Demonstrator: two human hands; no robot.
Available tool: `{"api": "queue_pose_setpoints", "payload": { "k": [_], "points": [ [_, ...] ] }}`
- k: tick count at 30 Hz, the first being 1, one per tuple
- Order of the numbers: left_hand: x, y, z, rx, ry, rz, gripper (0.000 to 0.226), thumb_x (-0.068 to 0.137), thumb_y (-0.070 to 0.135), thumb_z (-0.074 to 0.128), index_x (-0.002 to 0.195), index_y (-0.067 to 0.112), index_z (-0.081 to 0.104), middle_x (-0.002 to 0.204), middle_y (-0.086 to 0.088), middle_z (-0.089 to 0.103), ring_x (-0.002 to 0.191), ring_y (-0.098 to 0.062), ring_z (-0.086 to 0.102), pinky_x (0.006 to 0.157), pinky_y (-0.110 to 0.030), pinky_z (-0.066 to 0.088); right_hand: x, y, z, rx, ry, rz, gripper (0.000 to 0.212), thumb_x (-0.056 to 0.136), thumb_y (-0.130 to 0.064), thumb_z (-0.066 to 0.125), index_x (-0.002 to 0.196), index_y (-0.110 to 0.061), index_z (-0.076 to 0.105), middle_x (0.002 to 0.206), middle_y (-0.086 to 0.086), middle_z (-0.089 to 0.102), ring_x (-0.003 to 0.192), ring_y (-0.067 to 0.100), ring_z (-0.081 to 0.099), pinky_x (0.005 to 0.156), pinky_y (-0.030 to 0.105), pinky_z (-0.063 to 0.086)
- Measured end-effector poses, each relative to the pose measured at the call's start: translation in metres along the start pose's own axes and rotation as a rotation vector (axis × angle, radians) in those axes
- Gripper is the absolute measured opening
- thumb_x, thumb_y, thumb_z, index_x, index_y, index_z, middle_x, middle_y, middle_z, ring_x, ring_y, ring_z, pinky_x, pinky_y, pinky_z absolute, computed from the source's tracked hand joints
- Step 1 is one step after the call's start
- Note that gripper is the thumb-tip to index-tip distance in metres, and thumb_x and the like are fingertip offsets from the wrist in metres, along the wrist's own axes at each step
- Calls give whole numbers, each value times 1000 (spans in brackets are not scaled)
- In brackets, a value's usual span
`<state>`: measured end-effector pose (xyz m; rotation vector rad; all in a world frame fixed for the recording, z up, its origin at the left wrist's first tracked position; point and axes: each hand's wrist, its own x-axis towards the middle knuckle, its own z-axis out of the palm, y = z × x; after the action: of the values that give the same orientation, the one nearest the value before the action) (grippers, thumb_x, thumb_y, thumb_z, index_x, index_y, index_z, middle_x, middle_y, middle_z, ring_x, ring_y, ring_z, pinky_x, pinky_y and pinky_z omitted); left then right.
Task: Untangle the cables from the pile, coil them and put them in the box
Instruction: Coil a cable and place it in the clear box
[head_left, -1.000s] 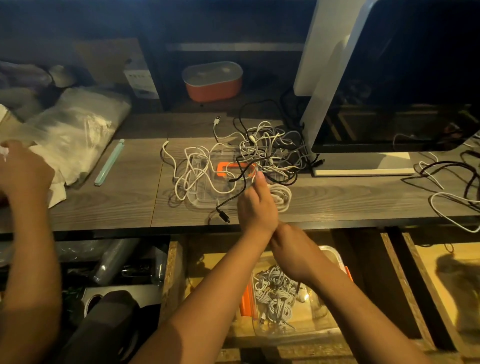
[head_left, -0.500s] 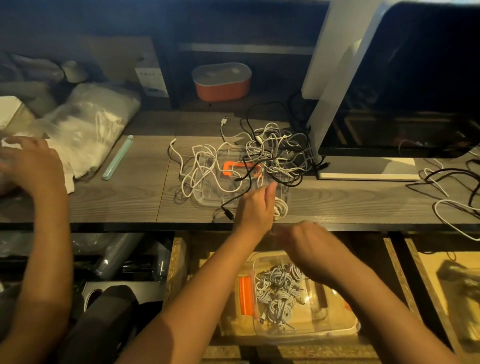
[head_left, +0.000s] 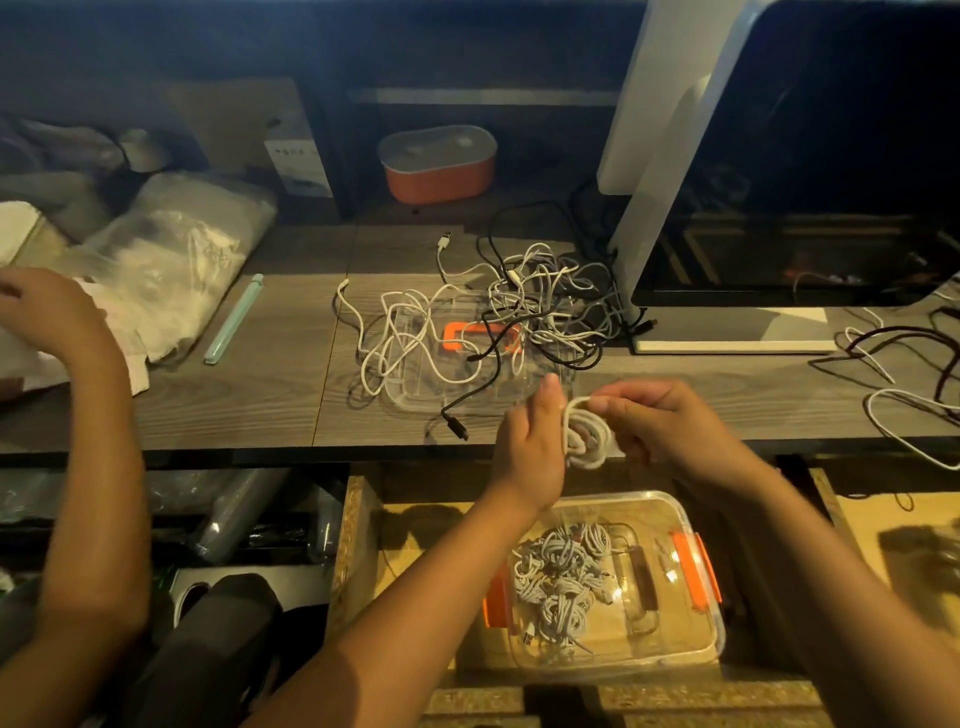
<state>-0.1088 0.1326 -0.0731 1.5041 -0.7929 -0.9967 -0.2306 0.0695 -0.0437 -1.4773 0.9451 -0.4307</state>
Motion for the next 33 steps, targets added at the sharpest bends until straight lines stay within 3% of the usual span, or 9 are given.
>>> {"api": "queue_pose_setpoints", "payload": {
  "k": [5,9,12,17,20,23,26,30,33],
  "points": [
    [12,-7,6,-53,220,-89,45,101,37,32,66,21,55,62,4,57,54,-2,53,52,-16,40,-6,39,44,0,178,-65,36,97,-9,44,77,-28,68,52,-4,49,47,9,37,44,24,32],
    [13,-5,8,-80,339,-267,46,101,39,31,63,20,48,65,6,50,59,-5,47,50,-23,33,-16,64,64,-400,241,-144,32,97,-11,48,75,-33,57,61,-7,56,52,5,49,53,22,38],
    [14,-7,6,-81,386,-257,47,101,39,31,61,17,44,63,3,47,57,-10,43,45,-17,31,-19,61,65,-570,425,-326,14,90,-14,61,83,-22,70,65,-12,61,55,3,54,52,17,40],
    [19,-9,10,-281,406,-448,40,100,46,31,73,20,49,74,1,53,69,-13,51,66,-27,43,-16,49,63,-233,538,-236,13,87,-13,65,77,-21,65,64,-12,63,67,3,60,56,10,42],
    [23,-15,17,-483,353,-678,48,97,51,35,90,12,61,74,-5,59,64,-18,54,58,-27,44,-12,38,72,189,569,-106,16,91,-8,57,76,-13,59,61,-10,64,59,-1,59,56,12,45],
    [21,-10,23,-678,218,-875,44,97,46,40,82,11,62,64,-7,60,54,-18,55,55,-24,44,-7,30,73,415,669,-44,18,92,-11,56,74,-12,55,59,-9,62,59,4,58,56,20,48],
    [19,-1,23,-798,67,-909,38,96,30,35,71,11,56,52,-8,58,46,-18,55,50,-21,41,-5,20,67,459,710,-81,20,90,-13,58,71,-14,53,55,-8,57,54,4,53,54,25,44],
    [20,7,18,-818,53,-884,39,92,22,30,68,9,57,69,-12,55,65,-24,53,65,-28,43,-5,8,56,383,609,-159,12,86,-7,62,82,-17,56,65,-2,67,62,11,63,60,31,52],
    [22,7,15,-831,61,-881,48,95,24,26,57,10,52,54,-6,51,49,-16,46,48,-17,38,-4,5,44,235,495,-223,19,84,-1,63,88,-19,59,65,-6,68,60,6,63,57,20,53]
  ]
}}
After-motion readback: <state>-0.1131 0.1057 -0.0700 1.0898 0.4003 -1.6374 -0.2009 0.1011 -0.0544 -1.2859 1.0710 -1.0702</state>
